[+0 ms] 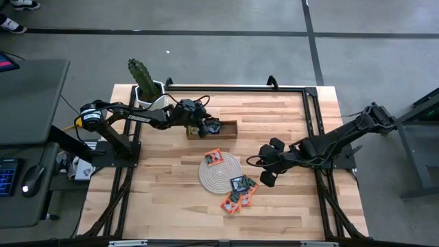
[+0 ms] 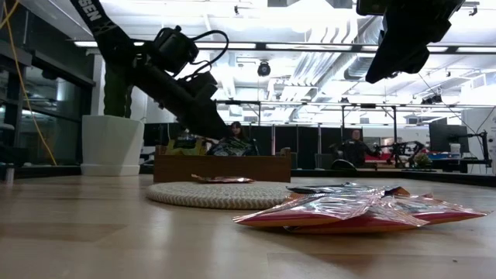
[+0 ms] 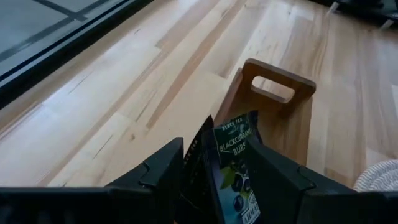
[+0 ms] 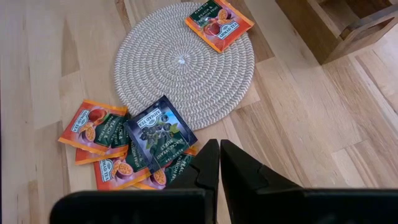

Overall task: Pick & Place Tea
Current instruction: Put the purple tea bag into the middle section of the wooden organizer

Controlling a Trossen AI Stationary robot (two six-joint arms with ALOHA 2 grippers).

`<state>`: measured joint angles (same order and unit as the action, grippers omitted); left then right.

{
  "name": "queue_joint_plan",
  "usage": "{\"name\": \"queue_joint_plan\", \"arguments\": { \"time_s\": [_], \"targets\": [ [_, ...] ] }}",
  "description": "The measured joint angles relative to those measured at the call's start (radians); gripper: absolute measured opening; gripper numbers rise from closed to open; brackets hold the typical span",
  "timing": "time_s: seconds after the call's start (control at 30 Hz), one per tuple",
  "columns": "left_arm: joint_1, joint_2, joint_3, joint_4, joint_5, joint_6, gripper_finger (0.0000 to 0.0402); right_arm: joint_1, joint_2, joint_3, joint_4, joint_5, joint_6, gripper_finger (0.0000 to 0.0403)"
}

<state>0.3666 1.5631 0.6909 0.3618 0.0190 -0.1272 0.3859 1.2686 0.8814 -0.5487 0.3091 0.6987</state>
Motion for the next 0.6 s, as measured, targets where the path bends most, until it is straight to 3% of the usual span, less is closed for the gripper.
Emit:
{"name": "queue_joint_plan", "arguments": {
  "time_s": [0.6],
  "targets": [
    [0.000,0.014,-0.001,0.002,0.030,-0.043,0.0166,0.000,0.000,0.000,0.000,0.003,0.000,0.0012]
  ]
}}
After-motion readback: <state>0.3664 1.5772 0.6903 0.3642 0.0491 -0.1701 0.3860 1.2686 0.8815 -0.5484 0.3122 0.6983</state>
